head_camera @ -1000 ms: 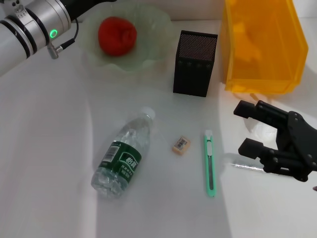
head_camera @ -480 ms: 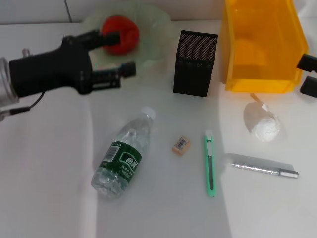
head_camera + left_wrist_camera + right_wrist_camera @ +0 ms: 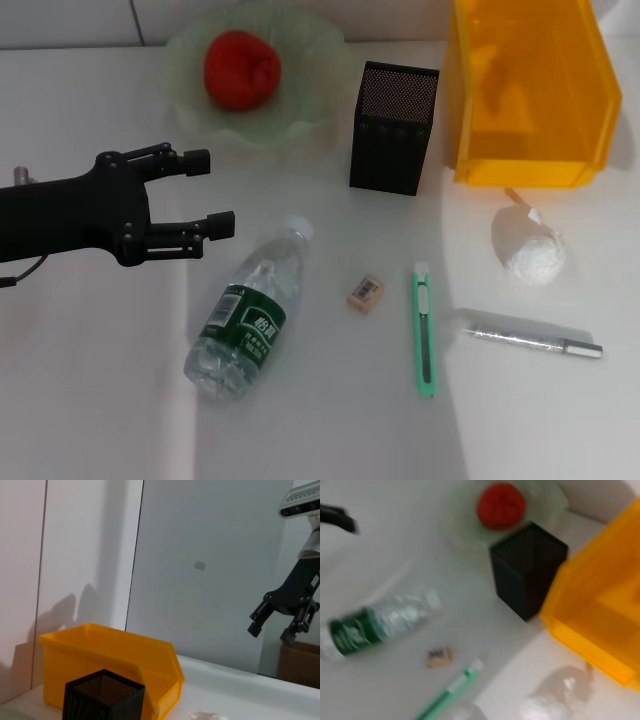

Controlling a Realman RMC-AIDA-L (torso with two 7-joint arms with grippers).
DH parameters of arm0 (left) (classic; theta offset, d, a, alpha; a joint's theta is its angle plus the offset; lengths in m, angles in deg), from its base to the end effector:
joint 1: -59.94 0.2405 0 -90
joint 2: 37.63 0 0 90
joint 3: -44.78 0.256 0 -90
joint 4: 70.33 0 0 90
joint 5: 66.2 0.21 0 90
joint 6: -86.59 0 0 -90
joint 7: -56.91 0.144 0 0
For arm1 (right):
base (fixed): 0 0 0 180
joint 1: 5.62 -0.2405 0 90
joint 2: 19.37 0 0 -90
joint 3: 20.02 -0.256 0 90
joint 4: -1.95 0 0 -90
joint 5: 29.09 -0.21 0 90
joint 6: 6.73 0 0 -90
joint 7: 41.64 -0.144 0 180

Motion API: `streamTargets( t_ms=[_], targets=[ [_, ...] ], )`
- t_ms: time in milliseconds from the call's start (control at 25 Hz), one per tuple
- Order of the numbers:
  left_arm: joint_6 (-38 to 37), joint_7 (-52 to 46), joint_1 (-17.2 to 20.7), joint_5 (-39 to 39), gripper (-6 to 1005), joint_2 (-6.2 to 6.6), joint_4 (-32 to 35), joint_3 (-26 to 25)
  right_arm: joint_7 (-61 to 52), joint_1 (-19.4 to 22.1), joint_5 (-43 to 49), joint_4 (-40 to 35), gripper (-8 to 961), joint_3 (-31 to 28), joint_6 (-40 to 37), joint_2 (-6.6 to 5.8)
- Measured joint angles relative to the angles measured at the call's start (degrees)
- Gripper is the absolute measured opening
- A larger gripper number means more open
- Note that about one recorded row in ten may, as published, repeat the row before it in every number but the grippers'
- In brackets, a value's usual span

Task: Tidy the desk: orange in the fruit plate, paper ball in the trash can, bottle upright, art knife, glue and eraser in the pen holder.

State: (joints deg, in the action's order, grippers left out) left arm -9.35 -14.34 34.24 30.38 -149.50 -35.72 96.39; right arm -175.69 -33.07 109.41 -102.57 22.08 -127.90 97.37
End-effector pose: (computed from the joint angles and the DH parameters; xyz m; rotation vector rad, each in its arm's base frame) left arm -0.2676 0.3115 0.0344 -2.7506 -0.4047 -0.8664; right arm 0.1950 0.2861 0.1537 -2.5342 0.9537 -0.1626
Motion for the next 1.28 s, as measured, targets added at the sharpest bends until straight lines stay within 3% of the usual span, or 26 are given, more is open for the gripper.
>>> streamTargets(
  t_ms=[80,240,440,480,760,960,1160,1280],
  targets=[
    [0.6,0.0,0.1,0.0,862,0.0,-0.2,0.0,-0.6,-1.7,6.6,1.7,828,4.6,2.8,0.66],
    [1.2,-0.1,0.2,0.4,863,-0.1,-0.3,0.3,-0.1,-5.0,15.0,14.1,828,9.9,12.2,2.14],
    [1.4,-0.1,0.2,1.1,863,-0.28,-0.3,0.2,0.8,-9.4,16.0,31.1,825,13.3,21.7,1.46],
    [2.5,-0.1,0.2,2.1,863,-0.81,-0.3,0.0,1.1,-10.2,16.0,33.5,823,13.5,23.2,1.31],
    [3.4,-0.1,0.3,2.4,862,-1.44,-0.4,0.0,2.7,-14.7,16.4,46.1,803,14.4,30.6,1.18],
    [3.9,0.0,0.5,2.5,861,-1.67,-0.4,0.0,2.4,-16.1,18.1,50.7,790,17.9,34.1,1.47],
    [4.1,0.2,0.6,2.6,861,-1.82,-0.5,0.0,2.2,-16.2,19.8,50.5,776,18.3,35.0,2.18],
    [4.2,0.3,0.6,2.6,861,-1.94,-0.5,0.0,2.0,-15.9,19.8,49.3,666,18.3,34.5,2.21]
  ],
)
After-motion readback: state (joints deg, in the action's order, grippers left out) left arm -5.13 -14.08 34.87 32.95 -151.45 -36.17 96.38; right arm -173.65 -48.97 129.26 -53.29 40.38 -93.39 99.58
